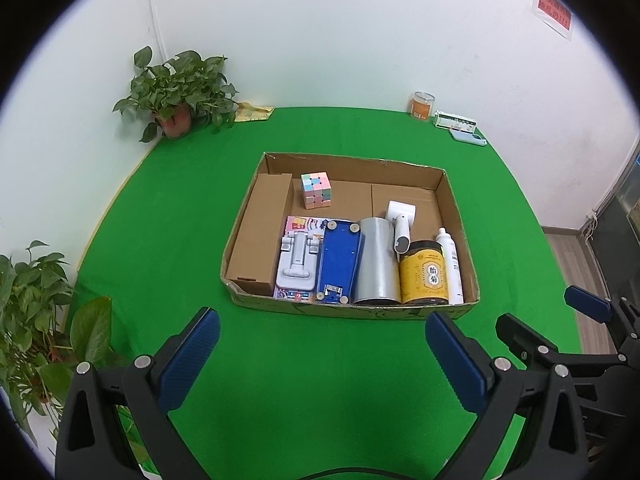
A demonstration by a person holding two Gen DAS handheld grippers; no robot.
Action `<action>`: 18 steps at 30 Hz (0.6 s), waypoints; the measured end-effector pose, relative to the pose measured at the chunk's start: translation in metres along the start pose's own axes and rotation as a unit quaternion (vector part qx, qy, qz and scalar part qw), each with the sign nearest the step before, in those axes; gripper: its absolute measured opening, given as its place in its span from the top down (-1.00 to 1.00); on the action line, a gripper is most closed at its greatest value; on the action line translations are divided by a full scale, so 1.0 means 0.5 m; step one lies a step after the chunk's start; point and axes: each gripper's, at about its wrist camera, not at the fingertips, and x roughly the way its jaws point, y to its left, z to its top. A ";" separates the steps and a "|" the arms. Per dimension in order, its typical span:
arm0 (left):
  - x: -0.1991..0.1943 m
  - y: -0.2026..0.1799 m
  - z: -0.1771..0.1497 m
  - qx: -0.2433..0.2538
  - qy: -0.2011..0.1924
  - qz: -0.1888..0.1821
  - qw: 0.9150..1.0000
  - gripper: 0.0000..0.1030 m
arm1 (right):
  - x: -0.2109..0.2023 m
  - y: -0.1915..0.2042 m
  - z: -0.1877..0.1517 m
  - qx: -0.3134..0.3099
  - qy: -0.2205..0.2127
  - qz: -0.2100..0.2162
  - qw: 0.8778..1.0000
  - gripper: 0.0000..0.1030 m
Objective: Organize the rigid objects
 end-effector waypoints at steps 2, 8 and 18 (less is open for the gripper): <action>0.003 0.001 0.002 0.001 0.000 -0.003 1.000 -0.98 | -0.004 0.002 -0.003 0.000 0.000 -0.004 1.000 -0.93; 0.010 0.017 0.018 0.002 -0.005 -0.015 1.000 -0.98 | -0.017 0.014 0.012 0.002 -0.005 -0.019 1.000 -0.93; 0.038 0.062 0.035 0.002 0.003 -0.036 0.999 -0.98 | -0.022 0.070 0.035 0.004 -0.003 -0.049 0.999 -0.93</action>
